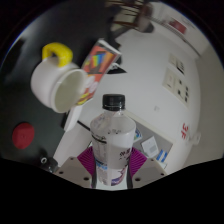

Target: Pour water

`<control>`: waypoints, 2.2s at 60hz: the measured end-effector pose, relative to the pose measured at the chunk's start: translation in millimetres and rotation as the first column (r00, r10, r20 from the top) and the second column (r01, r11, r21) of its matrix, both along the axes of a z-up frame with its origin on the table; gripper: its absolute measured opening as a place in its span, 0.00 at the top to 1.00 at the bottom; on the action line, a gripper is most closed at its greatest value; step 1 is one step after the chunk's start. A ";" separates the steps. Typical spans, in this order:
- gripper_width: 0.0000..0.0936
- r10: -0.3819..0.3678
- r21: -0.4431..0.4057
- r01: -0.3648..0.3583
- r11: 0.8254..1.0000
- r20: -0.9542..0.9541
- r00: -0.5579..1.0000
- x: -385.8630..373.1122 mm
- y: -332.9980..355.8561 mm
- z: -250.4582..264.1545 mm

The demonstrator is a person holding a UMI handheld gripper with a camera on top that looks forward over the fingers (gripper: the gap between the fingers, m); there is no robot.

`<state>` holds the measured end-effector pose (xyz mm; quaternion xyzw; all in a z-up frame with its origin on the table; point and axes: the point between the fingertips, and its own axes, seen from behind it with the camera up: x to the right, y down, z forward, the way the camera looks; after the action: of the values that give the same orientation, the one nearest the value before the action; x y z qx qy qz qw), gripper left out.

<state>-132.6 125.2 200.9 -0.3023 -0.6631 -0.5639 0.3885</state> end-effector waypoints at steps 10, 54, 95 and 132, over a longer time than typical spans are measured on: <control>0.59 -0.111 -0.092 0.073 0.993 -0.535 0.837 22.3 -14.9 66.3; 0.57 -0.571 -0.547 -0.192 0.815 -0.698 -0.433 104.8 -29.8 -149.5; 0.10 -0.562 -0.600 -0.061 0.798 -0.704 -0.434 112.8 -128.0 -108.6; 0.10 -0.482 -0.563 0.085 0.822 -0.768 -0.421 81.1 -428.4 8.6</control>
<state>-51.5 -303.2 209.4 -0.8365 -0.0251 -0.0767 0.5420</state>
